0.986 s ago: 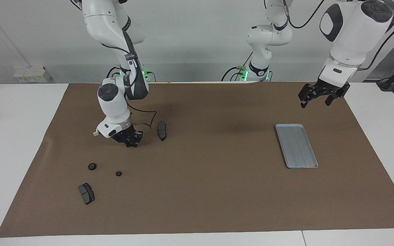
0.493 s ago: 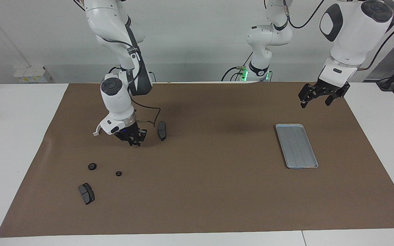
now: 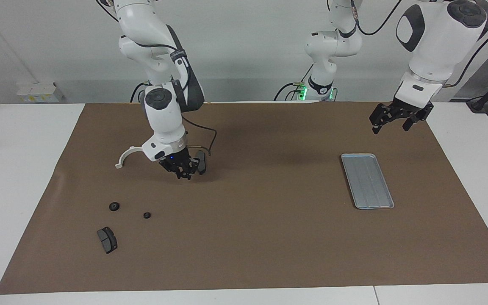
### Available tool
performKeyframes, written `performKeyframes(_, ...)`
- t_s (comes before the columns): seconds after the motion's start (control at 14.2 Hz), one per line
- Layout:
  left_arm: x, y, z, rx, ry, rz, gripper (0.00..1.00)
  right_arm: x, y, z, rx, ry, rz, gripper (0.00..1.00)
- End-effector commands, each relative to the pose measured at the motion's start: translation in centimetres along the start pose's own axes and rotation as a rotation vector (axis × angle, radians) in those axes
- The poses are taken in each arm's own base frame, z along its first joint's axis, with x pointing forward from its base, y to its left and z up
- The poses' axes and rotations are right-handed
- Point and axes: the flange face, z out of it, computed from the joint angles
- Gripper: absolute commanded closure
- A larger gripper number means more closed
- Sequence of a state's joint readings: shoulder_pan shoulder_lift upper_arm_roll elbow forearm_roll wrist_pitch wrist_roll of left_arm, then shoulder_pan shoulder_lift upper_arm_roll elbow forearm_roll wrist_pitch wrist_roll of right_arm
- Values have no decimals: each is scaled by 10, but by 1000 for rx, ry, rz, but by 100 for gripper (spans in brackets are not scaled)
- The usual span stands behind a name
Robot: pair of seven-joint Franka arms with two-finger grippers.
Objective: Pick bearing gear from pile to tray
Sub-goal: 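Carry the gear toward the table center with the right gripper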
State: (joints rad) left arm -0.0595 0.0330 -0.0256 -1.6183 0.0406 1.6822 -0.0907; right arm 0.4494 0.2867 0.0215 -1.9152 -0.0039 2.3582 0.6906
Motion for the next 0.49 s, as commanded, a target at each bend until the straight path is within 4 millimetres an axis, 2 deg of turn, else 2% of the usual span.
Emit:
performKeyframes(0.0,-9,-4,-1,10,16,-2,0,9,-58,6,18,-24,61,100)
performKeyframes(0.21,-9,-3,-1,8,16,-4,0,-1,-124,19,32,-20,119,100)
performKeyframes(0.35,-8,-3,0,10,14,0,0,-12,-152,35,15,-34,155,100)
performKeyframes(0.42,-9,-3,-1,8,16,-1,0,-19,-172,37,26,-30,169,100)
